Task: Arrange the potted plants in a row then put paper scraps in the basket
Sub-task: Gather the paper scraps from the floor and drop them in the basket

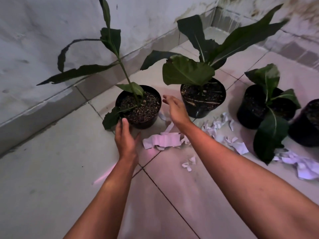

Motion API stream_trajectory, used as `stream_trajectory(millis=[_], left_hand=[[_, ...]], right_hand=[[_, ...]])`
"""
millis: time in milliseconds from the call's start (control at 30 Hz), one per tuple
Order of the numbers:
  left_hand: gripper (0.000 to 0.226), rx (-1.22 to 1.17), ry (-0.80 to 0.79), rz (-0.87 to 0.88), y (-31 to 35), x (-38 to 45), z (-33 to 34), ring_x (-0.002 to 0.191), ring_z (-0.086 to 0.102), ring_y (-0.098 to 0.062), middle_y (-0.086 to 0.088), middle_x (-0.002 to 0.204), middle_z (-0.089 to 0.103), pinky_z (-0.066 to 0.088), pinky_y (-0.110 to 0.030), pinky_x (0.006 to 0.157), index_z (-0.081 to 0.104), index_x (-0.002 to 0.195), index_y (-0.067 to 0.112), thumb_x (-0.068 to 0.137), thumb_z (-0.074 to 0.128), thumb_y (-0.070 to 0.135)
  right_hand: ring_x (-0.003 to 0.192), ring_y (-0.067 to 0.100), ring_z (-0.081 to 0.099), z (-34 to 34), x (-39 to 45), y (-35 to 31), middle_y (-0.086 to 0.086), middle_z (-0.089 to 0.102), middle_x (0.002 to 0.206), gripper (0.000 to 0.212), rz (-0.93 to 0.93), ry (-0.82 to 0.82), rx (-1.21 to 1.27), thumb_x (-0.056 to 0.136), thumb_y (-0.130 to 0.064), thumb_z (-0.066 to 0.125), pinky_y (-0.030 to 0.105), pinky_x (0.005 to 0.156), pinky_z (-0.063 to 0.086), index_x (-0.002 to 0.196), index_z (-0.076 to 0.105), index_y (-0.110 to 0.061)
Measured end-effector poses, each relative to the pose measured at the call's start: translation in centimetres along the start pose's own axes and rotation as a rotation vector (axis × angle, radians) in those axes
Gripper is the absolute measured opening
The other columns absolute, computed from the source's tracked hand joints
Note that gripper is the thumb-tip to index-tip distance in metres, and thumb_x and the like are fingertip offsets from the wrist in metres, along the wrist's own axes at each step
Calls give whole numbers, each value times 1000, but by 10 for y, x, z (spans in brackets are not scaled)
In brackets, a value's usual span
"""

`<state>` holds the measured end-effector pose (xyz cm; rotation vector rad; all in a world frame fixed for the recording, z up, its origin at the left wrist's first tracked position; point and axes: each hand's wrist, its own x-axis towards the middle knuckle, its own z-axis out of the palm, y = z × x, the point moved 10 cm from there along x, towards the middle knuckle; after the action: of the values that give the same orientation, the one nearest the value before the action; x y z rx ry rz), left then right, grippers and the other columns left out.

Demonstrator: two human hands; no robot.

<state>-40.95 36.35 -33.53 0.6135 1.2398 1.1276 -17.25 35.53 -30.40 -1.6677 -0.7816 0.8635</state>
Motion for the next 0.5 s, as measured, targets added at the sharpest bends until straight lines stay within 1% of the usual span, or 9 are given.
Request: stream_trajectory(millis=[67, 133, 200, 267, 300, 333, 400, 433, 500], left_hand=[[40, 26, 39, -28, -11, 2, -13, 135, 54, -25, -7, 150, 55, 54, -42, 96, 52, 147, 18, 107, 48, 25], [39, 128, 39, -17, -24, -4, -21, 138, 53, -29, -10, 151, 55, 50, -43, 105, 54, 143, 17, 105, 49, 15], [42, 355, -41, 54, -33, -19, -17, 140, 51, -24, -7, 152, 54, 42, -38, 113, 52, 146, 16, 104, 52, 14], [52, 571, -203, 127, -42, -39, 3, 138, 45, -13, 0, 154, 48, 37, -27, 110, 44, 153, 18, 103, 57, 26], [60, 641, -292, 140, -49, -46, 15, 140, 42, -12, 2, 154, 44, 35, -27, 111, 39, 156, 19, 101, 60, 34], [70, 715, -364, 164, -56, -51, 26, 145, 37, -15, 1, 157, 39, 32, -32, 117, 34, 158, 20, 98, 62, 42], [84, 950, -456, 231, -69, -54, 43, 157, 17, -25, -5, 168, 24, 11, -47, 129, 24, 161, 18, 94, 63, 50], [88, 1061, -477, 248, -74, -55, 50, 160, 6, -26, -6, 172, 16, -2, -47, 128, 19, 163, 17, 95, 63, 51], [93, 1175, -519, 273, -83, -61, 62, 161, -7, -24, -5, 174, 5, -10, -46, 125, 12, 164, 17, 94, 61, 53]], right_hand=[[135, 23, 57, -4, 8, 4, 12, 63, 143, 40, -30, -74, -218, 103, -9, 45, 36, 119, 40, 139, 62, -7], [142, 29, 50, 8, 8, 11, 15, 56, 151, 46, -68, -266, -484, 101, -8, 45, 38, 120, 36, 146, 55, -7], [144, 35, 44, 22, -1, 23, 16, 49, 156, 47, -113, -447, -761, 103, -21, 45, 46, 119, 36, 148, 53, -11], [146, 39, 36, 27, -11, 34, 13, 38, 164, 53, -190, -529, -1007, 103, -36, 40, 52, 117, 34, 151, 49, -18], [146, 39, 35, 25, -15, 38, 12, 35, 166, 57, -209, -541, -1044, 100, -41, 37, 53, 116, 35, 152, 48, -20], [146, 39, 36, 21, -20, 41, 11, 35, 166, 61, -231, -549, -1051, 98, -43, 35, 53, 116, 35, 152, 48, -20], [150, 39, 34, 13, -31, 50, 11, 34, 167, 62, -272, -564, -1060, 97, -45, 34, 52, 118, 34, 154, 46, -22], [153, 38, 29, 6, -36, 55, 10, 32, 168, 60, -271, -569, -1073, 100, -45, 34, 51, 121, 30, 156, 43, -24], [158, 34, 21, -10, -47, 63, 6, 28, 170, 54, -247, -569, -1065, 105, -42, 37, 49, 126, 22, 157, 40, -27]])
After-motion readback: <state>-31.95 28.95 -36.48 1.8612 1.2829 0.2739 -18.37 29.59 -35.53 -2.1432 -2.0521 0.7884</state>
